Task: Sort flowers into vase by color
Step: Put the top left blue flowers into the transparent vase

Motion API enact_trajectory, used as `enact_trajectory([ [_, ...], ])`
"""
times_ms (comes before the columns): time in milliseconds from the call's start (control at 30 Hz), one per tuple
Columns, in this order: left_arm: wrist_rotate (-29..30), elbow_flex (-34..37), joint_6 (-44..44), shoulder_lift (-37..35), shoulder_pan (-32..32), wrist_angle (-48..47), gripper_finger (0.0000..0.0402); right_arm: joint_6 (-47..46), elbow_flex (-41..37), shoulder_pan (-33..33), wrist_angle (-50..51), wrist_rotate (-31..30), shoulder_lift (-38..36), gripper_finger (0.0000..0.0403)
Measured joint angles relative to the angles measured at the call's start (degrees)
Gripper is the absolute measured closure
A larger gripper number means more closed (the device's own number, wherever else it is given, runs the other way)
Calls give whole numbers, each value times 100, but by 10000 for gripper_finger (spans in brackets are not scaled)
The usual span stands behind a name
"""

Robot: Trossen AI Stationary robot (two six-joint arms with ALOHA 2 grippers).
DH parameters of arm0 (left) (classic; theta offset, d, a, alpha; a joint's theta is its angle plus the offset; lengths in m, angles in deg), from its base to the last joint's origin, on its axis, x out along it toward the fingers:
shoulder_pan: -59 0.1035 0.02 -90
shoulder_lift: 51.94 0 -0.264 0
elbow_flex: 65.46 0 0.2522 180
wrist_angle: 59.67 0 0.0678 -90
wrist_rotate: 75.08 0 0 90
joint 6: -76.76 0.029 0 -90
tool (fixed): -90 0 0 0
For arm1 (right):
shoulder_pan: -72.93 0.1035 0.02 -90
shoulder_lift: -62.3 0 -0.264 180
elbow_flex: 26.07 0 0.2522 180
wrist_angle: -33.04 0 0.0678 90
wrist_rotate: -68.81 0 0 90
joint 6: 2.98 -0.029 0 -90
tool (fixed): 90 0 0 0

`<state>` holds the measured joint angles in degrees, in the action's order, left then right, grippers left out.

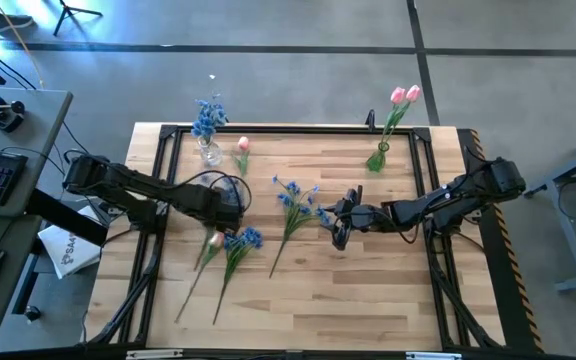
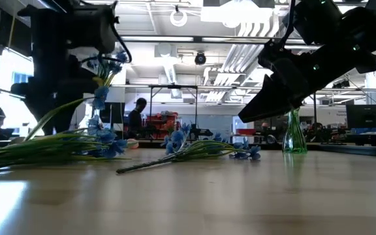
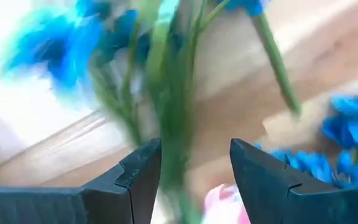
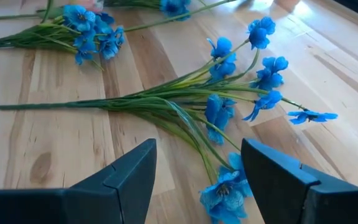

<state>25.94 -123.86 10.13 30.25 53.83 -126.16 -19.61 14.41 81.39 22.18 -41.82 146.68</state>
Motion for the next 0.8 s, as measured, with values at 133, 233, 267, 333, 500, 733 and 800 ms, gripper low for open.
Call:
enact_trajectory([
  [133, 1, -123, 178, 2, -180, -194, 222, 4, 0, 63, 0, 5, 0, 171],
  [233, 76, -101, 82, 7, -317, -566, 222, 13, 0, 121, 0, 7, 0, 171],
  [267, 180, -99, 46, 5, -356, -563, 222, 15, 0, 135, 0, 7, 0, 171],
  [333, 377, -110, -73, 4, -416, -493, 222, 14, 0, 139, 0, 9, 0, 171],
  [500, 458, -103, -450, 4, -439, -383, 222, 13, 0, 137, -2, 7, 0, 171],
  [733, 334, 438, -722, 4, -310, -25, 222, 15, 0, 137, 0, 7, 0, 171],
  [800, 249, 636, -682, 4, -302, 378, 222, 15, 0, 137, 0, 7, 0, 171],
])
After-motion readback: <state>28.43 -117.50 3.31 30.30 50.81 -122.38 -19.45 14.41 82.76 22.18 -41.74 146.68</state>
